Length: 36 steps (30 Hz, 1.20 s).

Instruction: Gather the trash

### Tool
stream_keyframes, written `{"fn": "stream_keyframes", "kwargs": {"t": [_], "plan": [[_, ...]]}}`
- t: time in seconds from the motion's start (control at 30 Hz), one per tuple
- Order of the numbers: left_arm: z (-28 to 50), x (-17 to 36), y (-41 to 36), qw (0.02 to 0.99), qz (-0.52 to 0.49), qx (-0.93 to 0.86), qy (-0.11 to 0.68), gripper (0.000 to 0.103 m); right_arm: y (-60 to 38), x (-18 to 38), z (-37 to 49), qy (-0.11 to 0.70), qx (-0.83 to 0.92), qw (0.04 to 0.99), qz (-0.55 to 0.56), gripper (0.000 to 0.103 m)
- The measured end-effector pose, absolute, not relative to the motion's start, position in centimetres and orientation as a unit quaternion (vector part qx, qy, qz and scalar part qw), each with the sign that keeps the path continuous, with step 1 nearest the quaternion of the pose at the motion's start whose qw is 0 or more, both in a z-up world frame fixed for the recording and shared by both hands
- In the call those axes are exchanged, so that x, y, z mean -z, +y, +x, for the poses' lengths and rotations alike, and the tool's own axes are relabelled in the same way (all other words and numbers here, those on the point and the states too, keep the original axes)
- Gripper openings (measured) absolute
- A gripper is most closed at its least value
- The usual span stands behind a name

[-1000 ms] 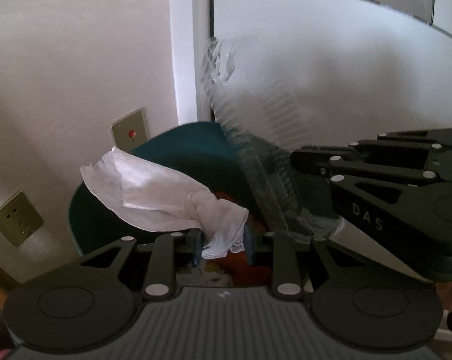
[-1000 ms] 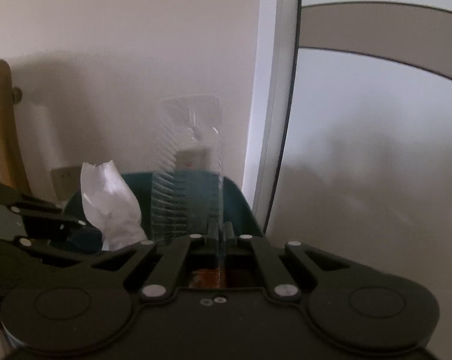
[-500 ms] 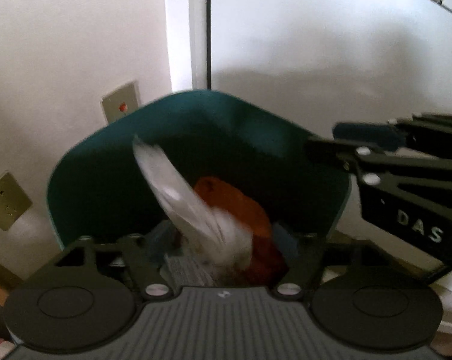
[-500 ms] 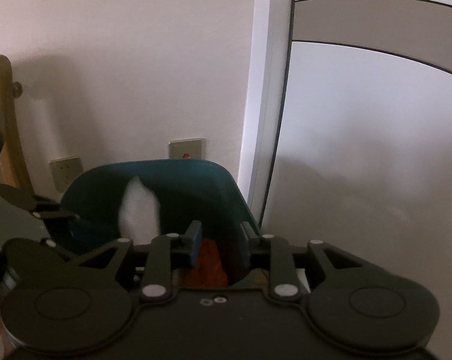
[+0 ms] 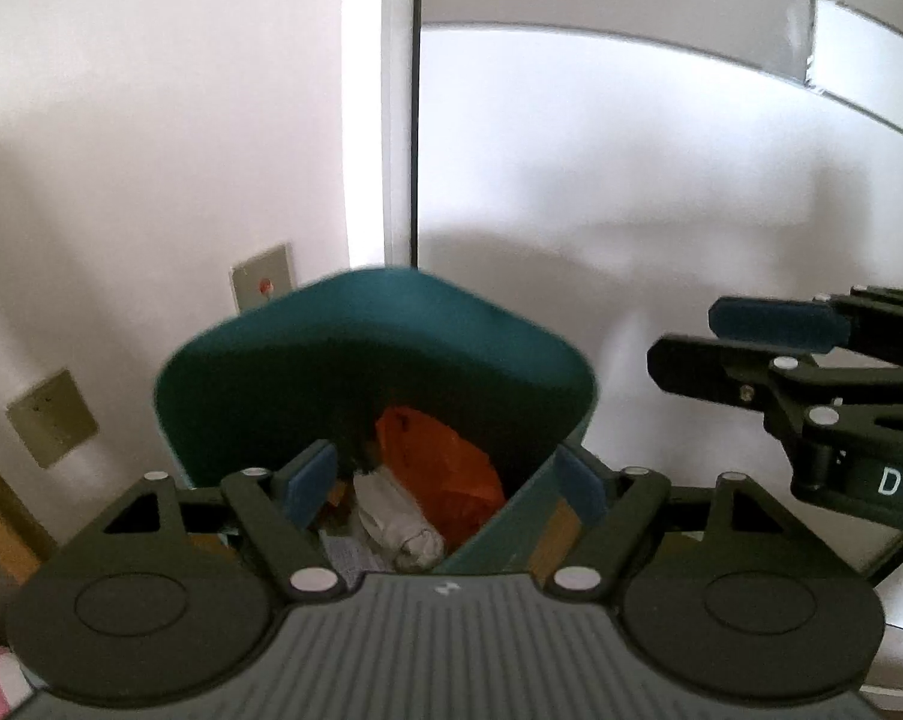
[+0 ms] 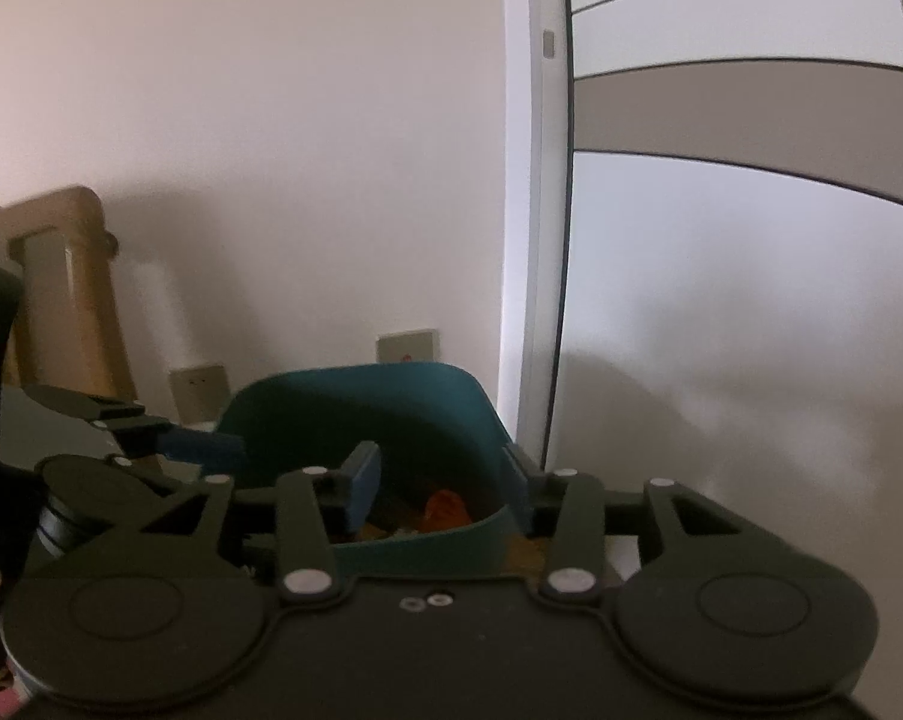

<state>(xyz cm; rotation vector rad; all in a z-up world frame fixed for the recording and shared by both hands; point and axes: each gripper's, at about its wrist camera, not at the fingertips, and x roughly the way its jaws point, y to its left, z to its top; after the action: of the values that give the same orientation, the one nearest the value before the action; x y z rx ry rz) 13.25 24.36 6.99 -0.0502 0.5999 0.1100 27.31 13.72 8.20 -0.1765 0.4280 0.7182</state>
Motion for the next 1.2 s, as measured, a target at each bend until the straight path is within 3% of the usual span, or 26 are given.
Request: {"fn": "stream_keyframes", "kwargs": {"t": [0.27,0.57,0.67,1.2], "plan": [[9.3,-9.3,22.4,0.963,-0.015,-0.091,0.255,0.093,10.6,-9.8,24.2,0.192,-0.363,0.91,-0.063,0.047],[5.5,-10.4,20.3,0.966,0.007,-0.134,0.22,0.094,7.7,-10.5,20.4,0.176,-0.389,0.903,-0.046,0.056],[3.9,-10.6,19.7,0.969,0.003,-0.135,0.207,0.101,7.0,-10.6,19.0,0.171,-0.397,0.9,-0.047,0.057],[-1.9,-10.0,18.3,0.972,-0.037,-0.145,0.18,0.103,4.7,-10.2,13.9,0.134,-0.413,0.899,-0.046,0.06]]}}
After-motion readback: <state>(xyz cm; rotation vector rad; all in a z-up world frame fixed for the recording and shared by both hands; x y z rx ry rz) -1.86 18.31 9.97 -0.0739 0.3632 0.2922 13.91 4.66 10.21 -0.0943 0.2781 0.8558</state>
